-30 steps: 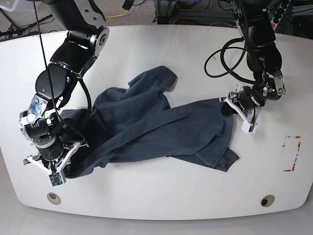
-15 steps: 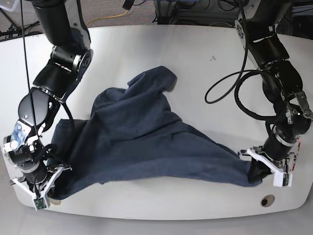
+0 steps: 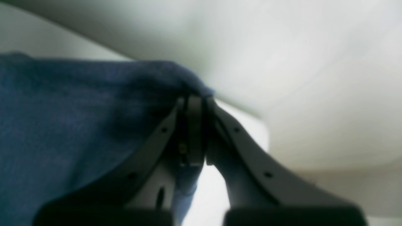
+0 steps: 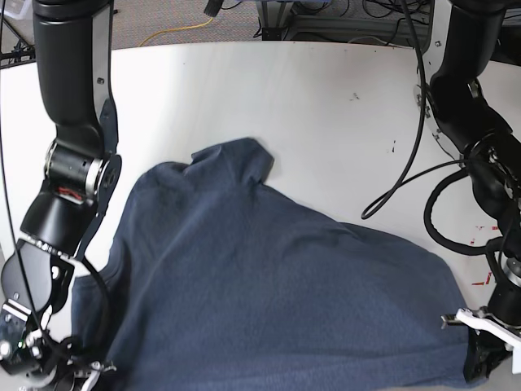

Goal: Fold the T-shirt properly
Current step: 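Lift the shirt with both grippers and stretch it between them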

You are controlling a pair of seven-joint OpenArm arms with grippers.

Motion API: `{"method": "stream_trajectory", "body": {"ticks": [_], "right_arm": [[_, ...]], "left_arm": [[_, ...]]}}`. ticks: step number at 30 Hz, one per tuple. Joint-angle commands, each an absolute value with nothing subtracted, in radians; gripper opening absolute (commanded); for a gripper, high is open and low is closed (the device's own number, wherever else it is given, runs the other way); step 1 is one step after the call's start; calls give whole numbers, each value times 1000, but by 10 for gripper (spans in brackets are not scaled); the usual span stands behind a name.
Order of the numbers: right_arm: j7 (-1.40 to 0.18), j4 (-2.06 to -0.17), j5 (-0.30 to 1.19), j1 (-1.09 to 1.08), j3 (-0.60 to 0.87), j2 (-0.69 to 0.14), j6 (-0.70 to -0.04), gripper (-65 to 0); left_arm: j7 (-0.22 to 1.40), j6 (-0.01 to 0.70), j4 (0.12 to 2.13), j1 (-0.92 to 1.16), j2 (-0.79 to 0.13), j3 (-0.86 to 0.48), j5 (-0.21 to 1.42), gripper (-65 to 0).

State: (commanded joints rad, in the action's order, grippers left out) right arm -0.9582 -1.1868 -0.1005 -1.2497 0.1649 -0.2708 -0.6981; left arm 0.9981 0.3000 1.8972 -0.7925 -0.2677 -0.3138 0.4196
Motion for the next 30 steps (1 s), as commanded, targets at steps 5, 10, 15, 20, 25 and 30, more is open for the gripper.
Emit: {"method": "stream_trajectory", "body": {"ticks": [5,10,15,20,25,30], "right_arm": [[-966,-1145,-90,-1306,47,-271,-698,-650],[-1044,-1162,-90,-1306,12,-260,-698,-650],[-1116,-1250,-90,-1306,13,-260,-698,-650],[-1156,-1425,-90,-1216,97,-260,-698,-650],[-1190,-1577,-88,-1020,168,-259,-698,-650],[-1194,-1689,-88,-834,257,-213,-698,-650]], "left_arm": [[1006,300,1862,-961,-321,-314,421,-640],[1007,303,1817,-1056,-371,-308,426,-640],[1009,306,1814,-1041,-377,-306,427,-640],[1009,308,1830,-917,-378,-306,440,-639],[1009,308,1877,-751,-378,-311,478,-639],[1009,308,1916,-605,-374,-312,478,-639]]}}
